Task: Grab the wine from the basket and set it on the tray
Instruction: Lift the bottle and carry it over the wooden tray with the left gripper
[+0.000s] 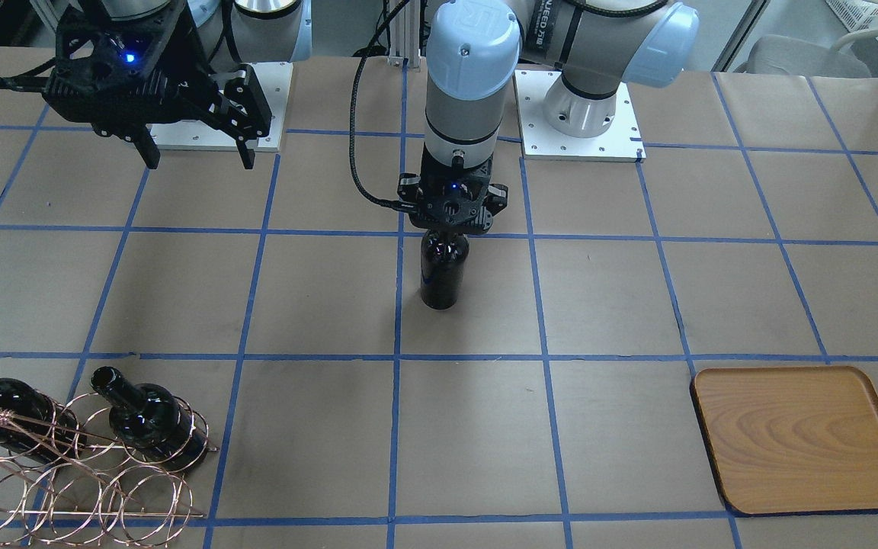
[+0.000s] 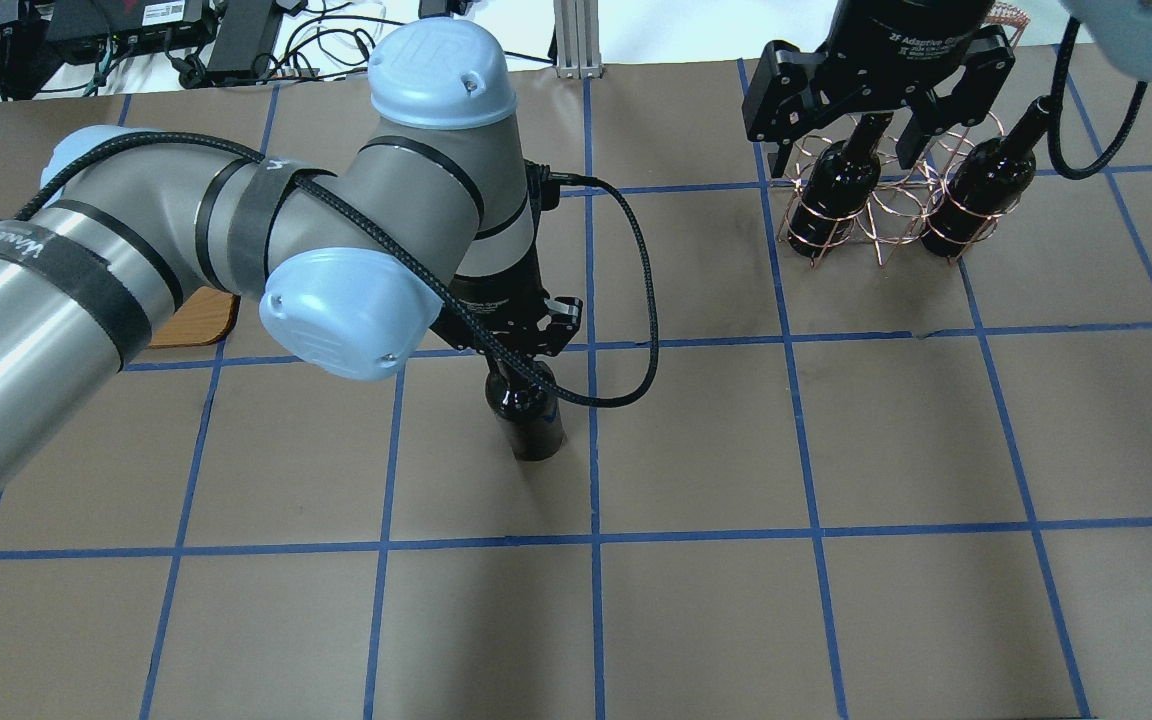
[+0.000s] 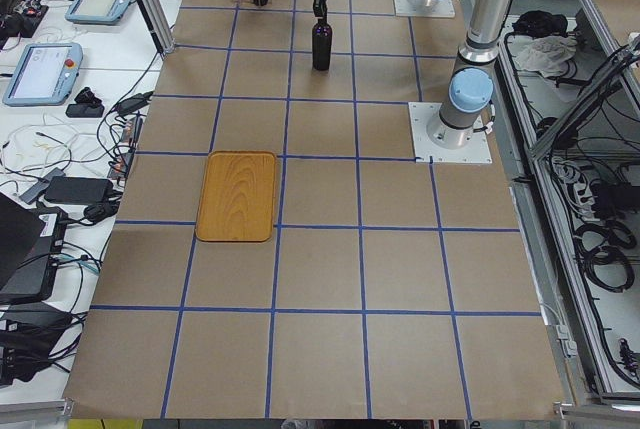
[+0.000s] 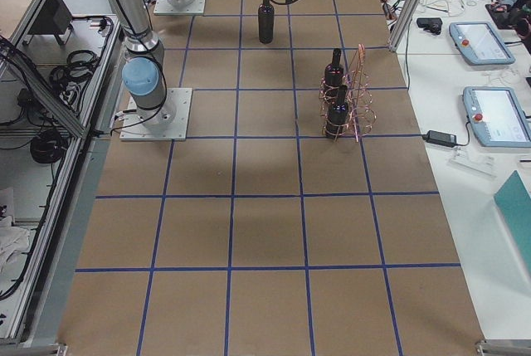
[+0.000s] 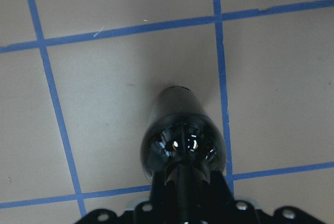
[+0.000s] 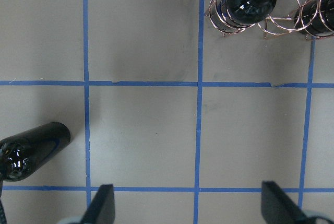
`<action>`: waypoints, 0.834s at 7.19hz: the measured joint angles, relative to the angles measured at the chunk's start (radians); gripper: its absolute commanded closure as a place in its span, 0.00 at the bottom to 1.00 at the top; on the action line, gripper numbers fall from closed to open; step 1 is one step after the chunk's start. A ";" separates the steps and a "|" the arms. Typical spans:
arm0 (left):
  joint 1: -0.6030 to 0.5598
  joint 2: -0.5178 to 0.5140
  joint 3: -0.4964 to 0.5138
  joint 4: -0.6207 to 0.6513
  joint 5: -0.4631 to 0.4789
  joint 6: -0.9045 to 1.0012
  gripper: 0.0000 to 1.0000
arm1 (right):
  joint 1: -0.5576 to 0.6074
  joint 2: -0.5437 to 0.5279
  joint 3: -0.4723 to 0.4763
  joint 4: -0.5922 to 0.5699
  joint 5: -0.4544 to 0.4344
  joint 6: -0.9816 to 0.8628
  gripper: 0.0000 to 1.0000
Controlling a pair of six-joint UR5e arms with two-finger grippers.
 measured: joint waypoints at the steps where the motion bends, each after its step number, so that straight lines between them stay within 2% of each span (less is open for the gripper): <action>1: 0.029 0.001 0.038 -0.010 0.009 0.015 1.00 | 0.000 0.000 0.000 0.001 -0.001 0.000 0.00; 3: 0.149 -0.012 0.152 -0.046 0.025 0.147 1.00 | 0.000 0.000 0.000 0.000 -0.001 0.000 0.00; 6: 0.410 -0.054 0.272 -0.068 0.028 0.451 1.00 | 0.000 -0.001 0.000 0.001 0.001 0.000 0.00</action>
